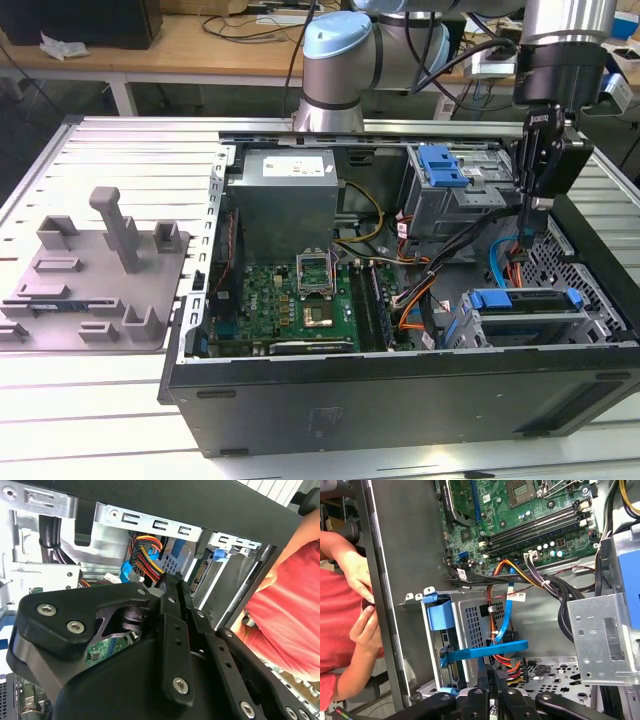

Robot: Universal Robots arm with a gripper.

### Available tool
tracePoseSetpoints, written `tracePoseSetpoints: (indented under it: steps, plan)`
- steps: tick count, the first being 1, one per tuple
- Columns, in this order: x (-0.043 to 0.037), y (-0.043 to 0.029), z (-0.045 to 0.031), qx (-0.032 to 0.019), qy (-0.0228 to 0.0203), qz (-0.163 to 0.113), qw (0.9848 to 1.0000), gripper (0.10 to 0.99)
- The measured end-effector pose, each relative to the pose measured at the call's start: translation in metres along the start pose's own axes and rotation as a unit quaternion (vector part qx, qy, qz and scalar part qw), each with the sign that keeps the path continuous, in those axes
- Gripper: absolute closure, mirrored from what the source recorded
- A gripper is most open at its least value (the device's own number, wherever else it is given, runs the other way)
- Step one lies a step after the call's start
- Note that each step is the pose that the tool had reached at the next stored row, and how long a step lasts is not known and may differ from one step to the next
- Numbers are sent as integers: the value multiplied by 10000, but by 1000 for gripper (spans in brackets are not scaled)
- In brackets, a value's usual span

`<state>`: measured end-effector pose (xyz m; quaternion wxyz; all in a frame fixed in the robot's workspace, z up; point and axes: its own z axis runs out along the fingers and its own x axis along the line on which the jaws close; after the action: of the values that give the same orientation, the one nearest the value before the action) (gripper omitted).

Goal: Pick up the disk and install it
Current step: 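Insert the first disk wire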

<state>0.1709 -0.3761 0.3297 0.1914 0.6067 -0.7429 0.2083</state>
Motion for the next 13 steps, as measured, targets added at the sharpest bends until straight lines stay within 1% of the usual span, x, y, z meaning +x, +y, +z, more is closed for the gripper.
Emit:
tracePoseSetpoints:
  steps: [2,4,5,6,9,10,11,12,13]
  plan:
    - [8,-2,6,-1,-5,-1,10000,922]
    - [43,-9,28,-6,-32,-1,10000,922]
    - [59,-13,38,-7,-38,-1,10000,922]
    - [98,-21,61,-8,-44,-1,10000,922]
    - [170,-36,102,-12,-60,-2,10000,922]
    - [203,-43,121,-15,-80,-2,10000,922]
    - [233,-50,135,-23,-121,-4,9999,922]
    - [257,-55,147,-34,-178,-5,9998,922]
    - [274,-58,155,-41,-219,-6,9998,922]
